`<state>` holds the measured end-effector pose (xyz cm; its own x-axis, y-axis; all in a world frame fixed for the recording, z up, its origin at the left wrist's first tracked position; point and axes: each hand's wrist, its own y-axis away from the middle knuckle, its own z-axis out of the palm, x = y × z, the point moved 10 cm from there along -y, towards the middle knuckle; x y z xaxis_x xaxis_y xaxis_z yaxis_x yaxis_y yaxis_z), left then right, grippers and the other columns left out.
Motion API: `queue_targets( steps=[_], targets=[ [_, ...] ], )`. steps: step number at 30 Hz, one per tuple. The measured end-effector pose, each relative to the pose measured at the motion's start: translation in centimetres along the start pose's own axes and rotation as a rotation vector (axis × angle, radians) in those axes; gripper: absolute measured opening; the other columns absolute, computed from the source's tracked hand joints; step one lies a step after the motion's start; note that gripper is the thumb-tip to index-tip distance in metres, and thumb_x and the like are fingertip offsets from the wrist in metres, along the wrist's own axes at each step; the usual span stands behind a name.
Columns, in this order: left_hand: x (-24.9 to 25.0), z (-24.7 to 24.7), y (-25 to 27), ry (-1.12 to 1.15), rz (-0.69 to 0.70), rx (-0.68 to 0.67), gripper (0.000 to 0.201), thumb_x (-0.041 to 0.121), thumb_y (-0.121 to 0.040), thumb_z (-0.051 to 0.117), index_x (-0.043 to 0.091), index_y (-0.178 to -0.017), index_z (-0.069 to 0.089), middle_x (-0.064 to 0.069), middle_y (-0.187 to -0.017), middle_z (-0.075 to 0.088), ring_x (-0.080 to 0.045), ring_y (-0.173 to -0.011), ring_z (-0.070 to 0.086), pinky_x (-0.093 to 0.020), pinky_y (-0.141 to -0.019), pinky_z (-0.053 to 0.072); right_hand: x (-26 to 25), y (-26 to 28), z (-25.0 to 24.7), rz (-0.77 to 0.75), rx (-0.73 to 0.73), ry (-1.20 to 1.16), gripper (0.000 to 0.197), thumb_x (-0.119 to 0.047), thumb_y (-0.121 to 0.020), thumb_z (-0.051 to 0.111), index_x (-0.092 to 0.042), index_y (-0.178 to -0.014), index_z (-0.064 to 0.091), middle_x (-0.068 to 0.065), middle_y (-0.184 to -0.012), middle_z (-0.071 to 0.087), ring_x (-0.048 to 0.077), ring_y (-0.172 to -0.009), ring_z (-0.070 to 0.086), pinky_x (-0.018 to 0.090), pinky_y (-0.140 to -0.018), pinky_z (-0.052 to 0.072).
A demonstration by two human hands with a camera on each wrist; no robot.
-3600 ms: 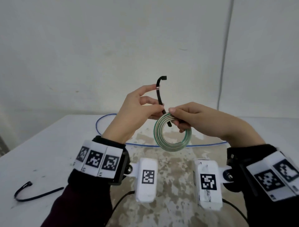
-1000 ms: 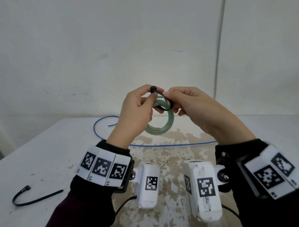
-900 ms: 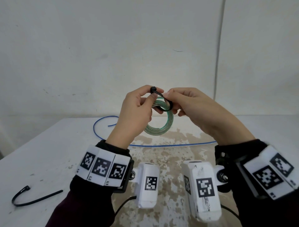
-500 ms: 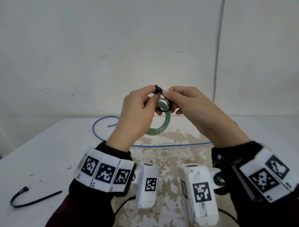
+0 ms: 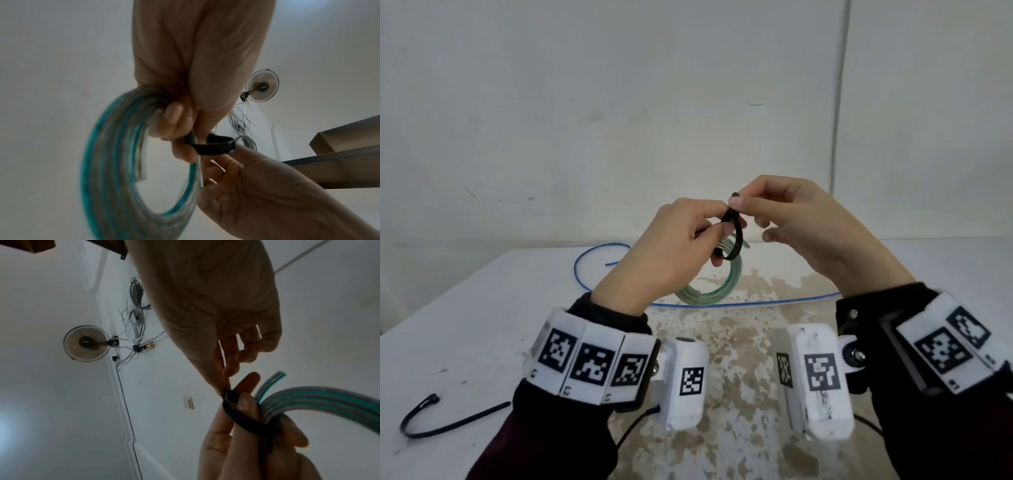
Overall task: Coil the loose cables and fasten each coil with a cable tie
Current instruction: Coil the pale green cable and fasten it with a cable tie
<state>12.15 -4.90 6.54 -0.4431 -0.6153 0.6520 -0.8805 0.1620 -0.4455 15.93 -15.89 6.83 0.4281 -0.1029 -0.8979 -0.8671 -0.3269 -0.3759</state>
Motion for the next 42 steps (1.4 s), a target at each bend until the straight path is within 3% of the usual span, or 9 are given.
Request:
queue_targets(
  steps=[3, 12, 19, 24, 26, 28, 31, 34, 42],
  targets=[
    [0.0, 0.7, 0.1, 0.027, -0.005, -0.064, 0.024, 0.017, -0.099, 0.047, 0.021, -0.105, 0.070, 0.001, -0.055, 0.057, -0.009, -0.046, 0.040, -0.024, -0.051, 0.033, 0.4, -0.4, -1.2, -0.006, 0.081, -0.022, 0.019, -0.018, -0.085, 0.069, -0.020, -0.068, 0.060, -0.005, -0.075, 0.057, 0.007, -0.064, 0.049, 0.022, -0.064, 0.041],
    [0.4, 1.9, 0.2, 0.233, 0.000, -0.177, 0.030, 0.017, -0.102, 0.039, 0.011, -0.113, 0.067, 0.001, -0.056, 0.047, -0.008, -0.042, 0.032, -0.021, -0.050, 0.034, 0.7, -0.7, -3.6, -0.058, 0.291, -0.138, 0.016, -0.013, -0.091, 0.062, -0.014, -0.077, 0.054, -0.001, -0.081, 0.053, 0.008, -0.064, 0.056, 0.027, -0.061, 0.057],
    [0.5, 1.3, 0.3, 0.293, 0.001, -0.174, 0.025, 0.014, -0.101, 0.043, 0.018, -0.111, 0.065, -0.001, -0.058, 0.045, -0.012, -0.047, 0.032, -0.020, -0.050, 0.035, 0.6, -0.7, -3.4, -0.058, 0.301, -0.130, 0.017, -0.015, -0.094, 0.058, -0.015, -0.078, 0.052, 0.003, -0.087, 0.055, 0.007, -0.060, 0.060, 0.024, -0.048, 0.050],
    [0.3, 1.7, 0.5, 0.260, -0.028, -0.224, 0.022, 0.014, -0.101, 0.042, 0.008, -0.108, 0.062, 0.001, -0.056, 0.044, -0.012, -0.045, 0.032, -0.024, -0.051, 0.036, 0.6, -0.5, -3.3, -0.080, 0.371, -0.069, 0.019, -0.014, -0.093, 0.058, -0.015, -0.076, 0.051, -0.003, -0.082, 0.054, 0.006, -0.059, 0.058, 0.026, -0.048, 0.052],
    [0.0, 1.4, 0.6, 0.285, -0.049, -0.201, 0.022, 0.014, -0.101, 0.042, 0.005, -0.107, 0.062, 0.000, -0.057, 0.044, -0.009, -0.042, 0.031, -0.023, -0.050, 0.035, 0.4, -0.5, -2.8, -0.066, 0.330, -0.097, 0.015, -0.017, -0.095, 0.056, -0.013, -0.080, 0.053, 0.000, -0.082, 0.056, 0.007, -0.058, 0.058, 0.026, -0.049, 0.053],
    [-0.1, 1.1, 0.5, 0.339, -0.065, -0.159, 0.021, 0.012, -0.101, 0.042, 0.006, -0.100, 0.063, -0.002, -0.058, 0.044, -0.008, -0.041, 0.030, -0.022, -0.049, 0.034, 0.1, -0.6, -1.5, -0.009, 0.154, -0.164, 0.017, -0.022, -0.097, 0.053, -0.010, -0.086, 0.057, 0.006, -0.083, 0.059, 0.011, -0.061, 0.060, 0.026, -0.053, 0.053],
    [-0.4, 0.9, 0.2, 0.368, -0.080, -0.097, 0.024, 0.009, -0.101, 0.042, 0.014, -0.087, 0.061, -0.004, -0.058, 0.044, -0.008, -0.040, 0.030, -0.024, -0.048, 0.033, -0.3, 0.1, 0.3, 0.033, -0.112, -0.060, 0.017, -0.024, -0.092, 0.059, -0.007, -0.088, 0.063, 0.009, -0.085, 0.063, 0.014, -0.074, 0.062, 0.033, -0.071, 0.060],
    [-0.5, 1.2, 0.2, 0.371, -0.090, -0.100, 0.026, 0.008, -0.101, 0.041, 0.015, -0.084, 0.061, -0.005, -0.058, 0.044, -0.008, -0.041, 0.030, -0.023, -0.047, 0.033, -1.0, 0.4, -0.1, -0.030, -0.085, 0.061, 0.011, -0.015, -0.088, 0.065, -0.005, -0.083, 0.063, 0.009, -0.080, 0.064, 0.014, -0.078, 0.064, 0.038, -0.073, 0.060],
    [1.3, 0.4, 0.6, 0.350, -0.041, -0.096, 0.027, 0.013, -0.102, 0.039, 0.019, -0.094, 0.064, -0.007, -0.064, 0.044, -0.007, -0.042, 0.030, -0.022, -0.049, 0.035, -2.4, 0.5, -1.5, -0.122, 0.107, 0.004, 0.025, -0.014, -0.090, 0.064, -0.011, -0.069, 0.051, 0.012, -0.087, 0.060, 0.013, -0.073, 0.062, 0.023, -0.051, 0.051]
  ],
)
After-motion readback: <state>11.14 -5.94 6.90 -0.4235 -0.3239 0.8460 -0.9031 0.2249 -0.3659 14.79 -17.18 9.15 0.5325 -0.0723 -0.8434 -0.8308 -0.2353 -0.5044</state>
